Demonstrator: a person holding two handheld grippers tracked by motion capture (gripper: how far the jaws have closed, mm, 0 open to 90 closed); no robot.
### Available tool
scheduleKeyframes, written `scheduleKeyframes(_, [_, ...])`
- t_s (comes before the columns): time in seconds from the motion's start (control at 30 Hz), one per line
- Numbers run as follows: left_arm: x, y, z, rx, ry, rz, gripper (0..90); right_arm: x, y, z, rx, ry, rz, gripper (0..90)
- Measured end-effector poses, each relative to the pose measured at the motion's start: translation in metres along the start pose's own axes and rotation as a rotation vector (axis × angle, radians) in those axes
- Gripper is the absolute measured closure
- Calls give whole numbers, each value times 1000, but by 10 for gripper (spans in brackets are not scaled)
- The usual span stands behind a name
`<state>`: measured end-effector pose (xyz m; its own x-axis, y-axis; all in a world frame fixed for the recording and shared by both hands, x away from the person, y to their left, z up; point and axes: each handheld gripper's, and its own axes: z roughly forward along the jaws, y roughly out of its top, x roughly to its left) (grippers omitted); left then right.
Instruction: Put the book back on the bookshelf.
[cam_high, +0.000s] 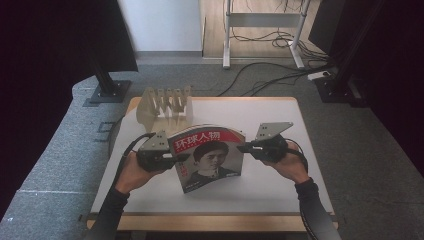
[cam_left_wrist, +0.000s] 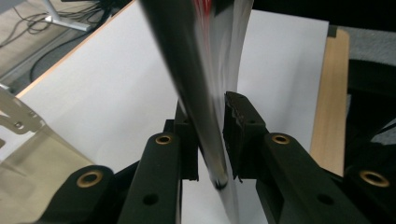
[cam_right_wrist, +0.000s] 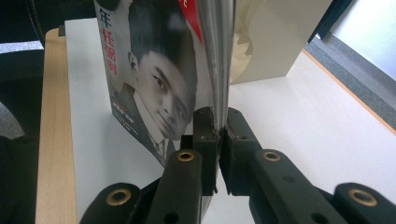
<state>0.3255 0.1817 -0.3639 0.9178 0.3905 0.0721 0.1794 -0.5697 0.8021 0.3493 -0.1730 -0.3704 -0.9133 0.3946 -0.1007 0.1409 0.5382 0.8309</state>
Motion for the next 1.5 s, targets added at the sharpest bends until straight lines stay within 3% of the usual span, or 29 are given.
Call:
scheduleKeyframes(0.1, [-1,3,2,0,0,1,757,0,0,0,-1,-2,3,831])
scheduleKeyframes(0.3, [0,4,4,-13,-9,-15,864,-2,-4,-1,-7,-24,27,766])
scheduleKeyframes(0.43, [0,4,4,-29,49,-6,868,-2,-8,-1,-4,-58,64,657])
scheduleKeyframes(0.57, [7,3,0,-35,60,-48,869,-1,-13,0,17,-100,75,545])
scheduleKeyframes(0.67, [12,0,-5,-31,74,-72,869,-2,-19,1,15,-125,110,463])
scheduleKeyframes(0.9, [22,-7,-18,-28,101,-122,870,-5,-41,7,19,-165,174,340])
scheduleKeyframes(1.0, [26,-11,-24,-38,112,-153,870,-4,-54,13,49,-189,179,298])
scheduleKeyframes(1.3, [34,-16,-45,-49,165,-196,871,-2,-89,27,107,-241,238,147])
scheduleKeyframes(1.5, [38,-20,-58,-53,201,-222,871,1,-109,32,128,-273,272,115])
